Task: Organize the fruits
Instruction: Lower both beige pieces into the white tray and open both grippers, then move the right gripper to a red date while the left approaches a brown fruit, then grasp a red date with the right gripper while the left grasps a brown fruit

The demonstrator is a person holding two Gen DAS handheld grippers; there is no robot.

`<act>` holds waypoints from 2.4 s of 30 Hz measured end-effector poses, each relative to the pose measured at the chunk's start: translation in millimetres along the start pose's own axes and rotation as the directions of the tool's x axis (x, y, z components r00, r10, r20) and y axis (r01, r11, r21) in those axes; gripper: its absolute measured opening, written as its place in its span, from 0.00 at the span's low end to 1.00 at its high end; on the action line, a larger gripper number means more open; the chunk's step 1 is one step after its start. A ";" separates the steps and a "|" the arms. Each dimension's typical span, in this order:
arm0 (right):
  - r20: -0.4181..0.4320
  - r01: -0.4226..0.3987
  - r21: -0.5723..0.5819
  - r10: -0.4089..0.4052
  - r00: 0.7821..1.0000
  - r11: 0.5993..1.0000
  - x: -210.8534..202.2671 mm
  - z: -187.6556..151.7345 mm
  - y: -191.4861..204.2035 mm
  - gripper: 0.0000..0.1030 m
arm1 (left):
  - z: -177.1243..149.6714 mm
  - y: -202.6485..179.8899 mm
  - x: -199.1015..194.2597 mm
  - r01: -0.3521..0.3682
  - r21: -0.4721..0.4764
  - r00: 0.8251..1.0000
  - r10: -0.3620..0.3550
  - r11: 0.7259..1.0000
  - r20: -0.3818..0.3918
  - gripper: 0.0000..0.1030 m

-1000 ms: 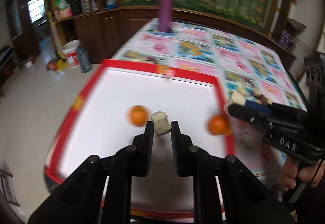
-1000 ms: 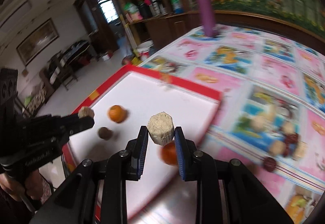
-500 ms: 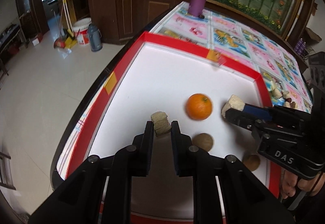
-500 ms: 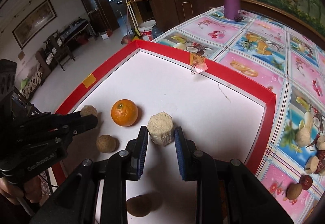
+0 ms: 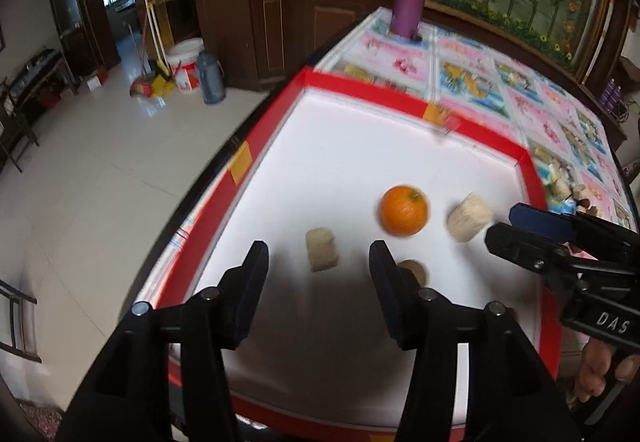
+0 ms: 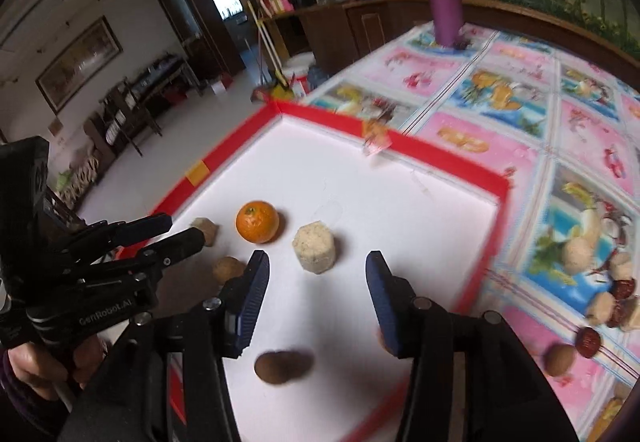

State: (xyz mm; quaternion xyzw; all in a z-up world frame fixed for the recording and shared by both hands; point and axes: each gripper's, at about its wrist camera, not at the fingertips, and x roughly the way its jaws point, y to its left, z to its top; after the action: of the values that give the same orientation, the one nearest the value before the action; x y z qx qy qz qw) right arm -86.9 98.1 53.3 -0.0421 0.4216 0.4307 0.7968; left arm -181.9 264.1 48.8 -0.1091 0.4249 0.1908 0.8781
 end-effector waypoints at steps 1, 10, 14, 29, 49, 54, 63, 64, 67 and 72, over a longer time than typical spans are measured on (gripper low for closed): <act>0.012 0.005 0.004 -0.005 1.000 1.000 -5.4 0.2 -3.0 0.48 | 0.6 -3.4 -5.3 0.003 0.008 1.000 -0.003 1.000 0.013 0.53; 0.102 0.112 0.112 -0.124 0.987 0.987 -81.2 -32.1 -76.9 0.48 | -2.7 -76.3 -39.8 0.126 0.171 0.989 -0.136 0.977 0.048 0.57; 0.080 0.149 0.163 -0.164 0.983 0.975 -94.4 -53.5 -109.3 0.48 | -10.9 -118.3 -40.3 0.177 0.253 0.983 -0.186 0.951 0.012 0.57; -0.017 0.202 0.154 -0.202 0.979 0.967 -63.8 -53.5 -141.5 0.31 | -20.7 -195.1 -31.8 0.252 0.359 0.968 -0.236 0.899 -0.087 0.57; 0.048 0.211 0.254 -0.230 0.972 0.944 -111.9 -81.8 -174.2 0.25 | -9.0 -253.3 8.8 0.286 0.413 0.957 -0.242 0.864 -0.158 0.56; 0.060 0.182 0.255 -0.203 0.977 0.950 -113.0 -79.8 -171.4 0.25 | -4.1 -263.6 28.7 0.285 0.400 0.956 -0.231 0.871 -0.179 0.38; 0.052 0.157 0.264 -0.176 0.983 0.952 -107.5 -80.3 -171.3 0.25 | -5.8 -265.3 41.0 0.318 0.385 0.946 -0.261 0.866 -0.194 0.23; 0.052 0.157 0.266 -0.177 0.983 0.951 -107.0 -80.4 -171.2 0.25 | -5.9 -265.3 41.1 0.323 0.383 0.944 -0.266 0.865 -0.194 0.23; 0.063 0.159 0.262 -0.181 0.981 0.952 -108.3 -79.8 -169.7 0.25 | -6.8 -264.4 40.6 0.332 0.381 0.941 -0.277 0.863 -0.193 0.23; 0.089 0.142 0.246 -0.168 0.982 0.959 -110.1 -77.6 -160.5 0.25 | -6.1 -258.2 22.4 0.340 0.379 0.940 -0.302 0.860 -0.159 0.23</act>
State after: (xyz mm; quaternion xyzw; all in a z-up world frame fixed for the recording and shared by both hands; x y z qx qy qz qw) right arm -50.5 -107.4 34.0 0.0447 0.4217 0.3146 0.8492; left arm -63.0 34.2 35.0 -0.0048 0.4717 -0.0548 0.8800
